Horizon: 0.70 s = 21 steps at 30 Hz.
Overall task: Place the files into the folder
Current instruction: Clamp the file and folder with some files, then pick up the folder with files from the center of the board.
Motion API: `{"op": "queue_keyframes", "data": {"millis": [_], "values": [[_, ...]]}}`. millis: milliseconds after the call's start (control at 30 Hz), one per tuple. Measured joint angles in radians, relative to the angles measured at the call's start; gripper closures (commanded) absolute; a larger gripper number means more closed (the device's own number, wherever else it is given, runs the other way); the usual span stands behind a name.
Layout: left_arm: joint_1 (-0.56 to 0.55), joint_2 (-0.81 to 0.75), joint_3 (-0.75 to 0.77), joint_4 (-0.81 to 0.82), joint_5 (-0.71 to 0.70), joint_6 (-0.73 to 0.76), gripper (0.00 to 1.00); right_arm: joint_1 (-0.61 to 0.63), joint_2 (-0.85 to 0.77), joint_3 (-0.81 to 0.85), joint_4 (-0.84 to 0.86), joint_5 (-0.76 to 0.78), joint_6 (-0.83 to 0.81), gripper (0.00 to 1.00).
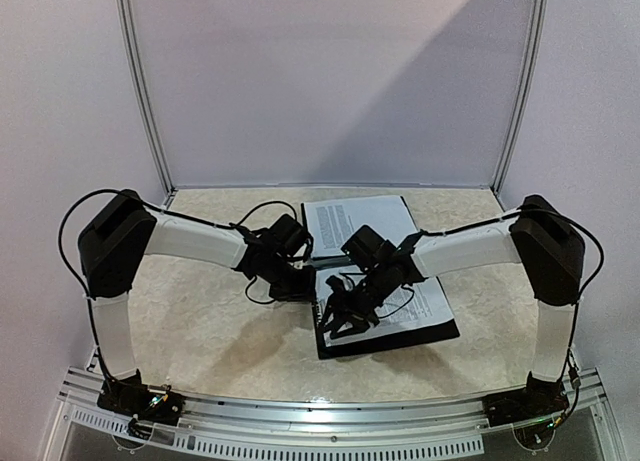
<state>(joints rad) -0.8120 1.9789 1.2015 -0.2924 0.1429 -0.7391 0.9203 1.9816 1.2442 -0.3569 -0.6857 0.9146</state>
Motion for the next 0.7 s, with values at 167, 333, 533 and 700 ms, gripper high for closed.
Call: {"op": "queue_keyframes", "data": {"millis": [167,333,533,700], "values": [[0.000,-0.049,0.029,-0.099,-0.086,0.076,0.34,-0.047,-0.132,0.025,-0.146,0.041,-0.065,0.43],[0.000,-0.161,0.065,-0.159,-0.172,0.129,0.20,-0.249,-0.301,-0.015,-0.266,0.169,-0.190,0.32],[0.000,-0.336,-0.024,-0.105,-0.213,0.138,0.07,-0.542,-0.457,-0.268,-0.287,0.341,-0.297,0.29],[0.000,-0.391,-0.216,-0.037,-0.174,0.120,0.07,-0.581,-0.462,-0.402,-0.286,0.410,-0.350,0.28]]}}
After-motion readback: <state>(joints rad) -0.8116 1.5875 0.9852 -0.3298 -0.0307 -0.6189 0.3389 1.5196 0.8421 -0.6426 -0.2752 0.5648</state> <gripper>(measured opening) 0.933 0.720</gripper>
